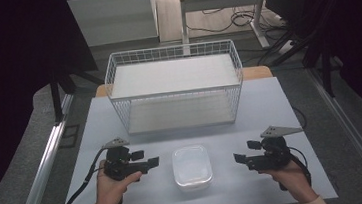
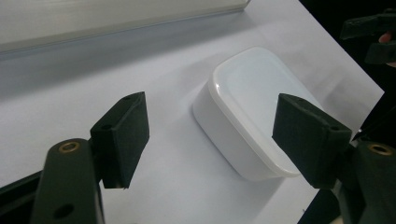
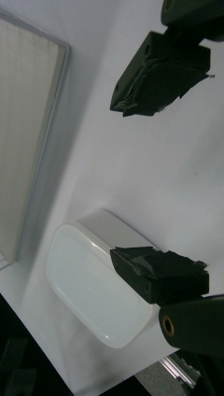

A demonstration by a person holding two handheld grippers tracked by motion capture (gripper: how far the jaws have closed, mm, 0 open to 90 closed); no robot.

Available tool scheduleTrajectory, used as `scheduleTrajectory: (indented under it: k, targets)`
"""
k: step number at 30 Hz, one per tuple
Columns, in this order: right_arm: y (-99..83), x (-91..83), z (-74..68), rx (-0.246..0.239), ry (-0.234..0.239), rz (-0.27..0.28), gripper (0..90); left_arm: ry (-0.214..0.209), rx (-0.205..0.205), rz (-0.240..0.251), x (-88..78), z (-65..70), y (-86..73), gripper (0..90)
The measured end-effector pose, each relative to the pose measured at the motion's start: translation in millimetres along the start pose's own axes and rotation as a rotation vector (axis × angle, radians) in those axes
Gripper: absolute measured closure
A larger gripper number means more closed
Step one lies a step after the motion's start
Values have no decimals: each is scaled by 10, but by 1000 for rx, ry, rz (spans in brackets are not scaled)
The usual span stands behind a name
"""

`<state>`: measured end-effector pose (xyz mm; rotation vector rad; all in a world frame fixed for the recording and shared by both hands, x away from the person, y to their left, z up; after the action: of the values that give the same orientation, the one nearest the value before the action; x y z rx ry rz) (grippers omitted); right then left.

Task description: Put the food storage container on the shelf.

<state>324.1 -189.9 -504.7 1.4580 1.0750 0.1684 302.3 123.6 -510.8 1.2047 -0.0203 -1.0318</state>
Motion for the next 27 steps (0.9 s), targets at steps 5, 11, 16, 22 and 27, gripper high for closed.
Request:
scheduleTrajectory:
  k: [5,11,16,22,27]
  targets:
    - [27,28,-114,-26,24,-15,267,-9,-19,5,38,5,18,276]
    - [109,211,-237,-5,48,-28,278,-55,-71,-12,149,7,29,308]
    - [115,437,-359,14,80,-63,285,-107,-121,-46,291,32,-23,327]
    - [28,607,-399,53,98,-91,305,-134,-133,-73,362,78,-105,339]
    - [-52,686,-445,87,120,-114,316,-164,-153,-102,429,137,-186,344]
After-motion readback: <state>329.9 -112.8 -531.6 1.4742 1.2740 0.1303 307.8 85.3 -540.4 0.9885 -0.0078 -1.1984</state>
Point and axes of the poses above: each handheld gripper's, and its own axes: x roughly forward along the jaws, y roughly out of its top, z roughly to its right, the point moved 9 cm from there along x, roughly forward along the jaws, and after that the axes turned 9 degrees about z, right-handed, at the moved point
